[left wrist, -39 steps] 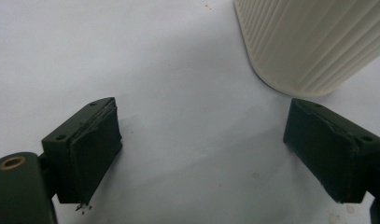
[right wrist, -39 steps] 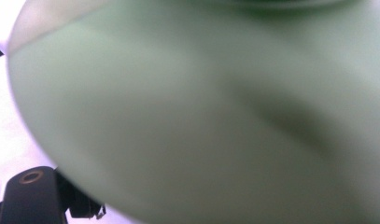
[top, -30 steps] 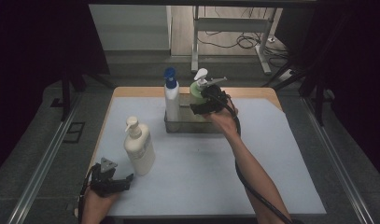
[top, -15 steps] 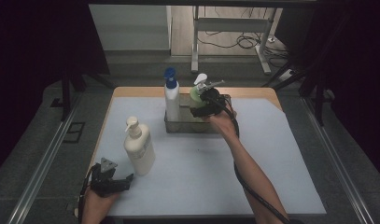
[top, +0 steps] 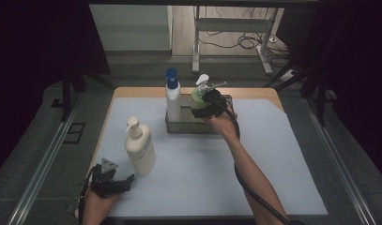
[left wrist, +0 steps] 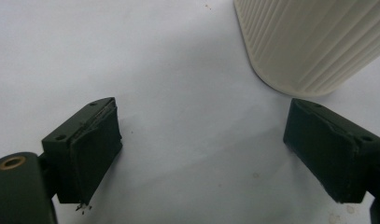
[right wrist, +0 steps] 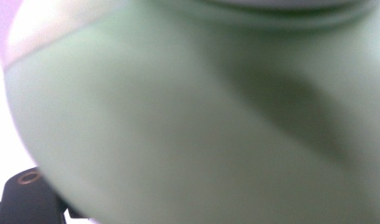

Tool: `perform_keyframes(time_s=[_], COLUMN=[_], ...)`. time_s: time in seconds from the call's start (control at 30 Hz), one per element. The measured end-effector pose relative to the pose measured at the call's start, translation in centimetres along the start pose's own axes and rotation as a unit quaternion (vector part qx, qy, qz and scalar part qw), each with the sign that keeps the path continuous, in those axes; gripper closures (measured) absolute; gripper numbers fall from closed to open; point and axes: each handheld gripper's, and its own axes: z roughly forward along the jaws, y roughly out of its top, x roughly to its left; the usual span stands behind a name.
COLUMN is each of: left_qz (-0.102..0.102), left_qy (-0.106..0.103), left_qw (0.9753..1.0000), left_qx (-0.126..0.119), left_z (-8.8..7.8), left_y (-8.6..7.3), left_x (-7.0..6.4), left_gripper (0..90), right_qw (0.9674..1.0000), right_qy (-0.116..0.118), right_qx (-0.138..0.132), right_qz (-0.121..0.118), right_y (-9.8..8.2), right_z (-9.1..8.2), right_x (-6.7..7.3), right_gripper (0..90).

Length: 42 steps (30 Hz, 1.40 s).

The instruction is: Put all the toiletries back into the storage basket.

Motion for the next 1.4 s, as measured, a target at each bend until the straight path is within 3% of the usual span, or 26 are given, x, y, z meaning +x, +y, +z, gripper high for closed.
perform_keyframes(time_s=[0.47,1.0,1.4], left_qz=[0.000,0.000,0.000], left_qy=[0.000,0.000,0.000], left_qw=[1.0000,1.0000,1.0000], left_qx=[0.000,0.001,0.000], left_z=[0.0,0.0,0.0], left_y=[0.0,0.0,0.0], left_x=[0.0,0.0,0.0], left_gripper=[10.7,10.7,10.7], right_qw=[0.9998,0.9987,0.9995], right_qy=[0.006,0.011,0.018], right_qx=[-0.015,-0.015,0.009], right_qz=[-0.012,-0.048,-0.025], right_y=[-0.4,-1.7,-3.2], right_z=[-0.2,-2.8,-4.3], right_x=[-0.1,-0.1,-0.9], right_gripper=[10.9,10.1,16.3])
